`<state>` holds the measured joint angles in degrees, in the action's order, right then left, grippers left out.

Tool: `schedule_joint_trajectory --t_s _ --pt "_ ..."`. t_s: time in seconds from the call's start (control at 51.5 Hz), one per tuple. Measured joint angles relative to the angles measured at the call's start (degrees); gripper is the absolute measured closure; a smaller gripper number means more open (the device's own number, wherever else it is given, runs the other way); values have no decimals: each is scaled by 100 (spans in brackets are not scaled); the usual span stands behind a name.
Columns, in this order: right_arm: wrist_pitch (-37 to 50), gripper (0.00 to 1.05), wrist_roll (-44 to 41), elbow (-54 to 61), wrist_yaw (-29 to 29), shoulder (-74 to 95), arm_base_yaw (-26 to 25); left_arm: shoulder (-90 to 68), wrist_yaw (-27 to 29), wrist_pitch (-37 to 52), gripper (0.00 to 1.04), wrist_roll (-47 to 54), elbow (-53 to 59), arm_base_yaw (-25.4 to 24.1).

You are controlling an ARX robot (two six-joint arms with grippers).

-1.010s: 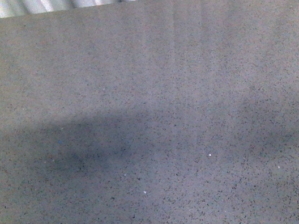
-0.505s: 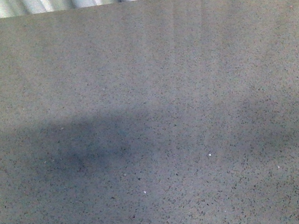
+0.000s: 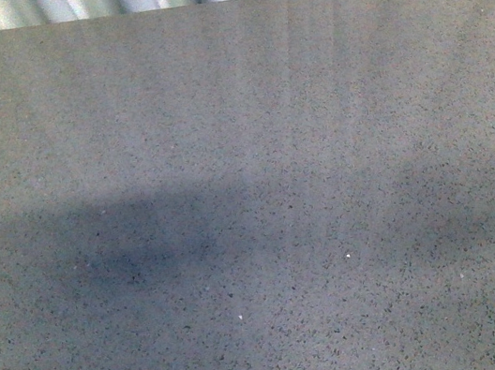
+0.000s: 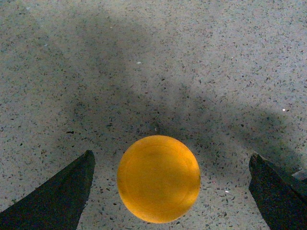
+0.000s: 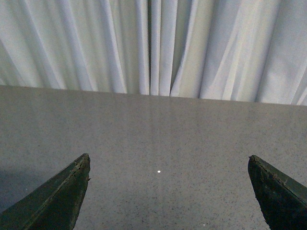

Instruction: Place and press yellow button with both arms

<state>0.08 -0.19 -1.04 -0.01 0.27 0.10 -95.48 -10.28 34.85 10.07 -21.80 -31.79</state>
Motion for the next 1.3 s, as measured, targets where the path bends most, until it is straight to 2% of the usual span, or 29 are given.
schedule_joint_trajectory --t_s 0.718,0.816,0.854,1.068,1.301 --pt "0 9 0 0 0 0 0 -76 -22 107 11 0 -13 0" --pt "0 9 0 0 2 0 0 -90 -24 116 26 2 -13 0" --pt "0 9 0 0 0 0 0 -96 -26 116 35 2 -13 0" --pt "0 9 0 0 0 0 0 -96 -24 122 65 2 -13 0" --pt "0 9 0 0 0 0 0 -96 -42 127 69 17 -13 0"
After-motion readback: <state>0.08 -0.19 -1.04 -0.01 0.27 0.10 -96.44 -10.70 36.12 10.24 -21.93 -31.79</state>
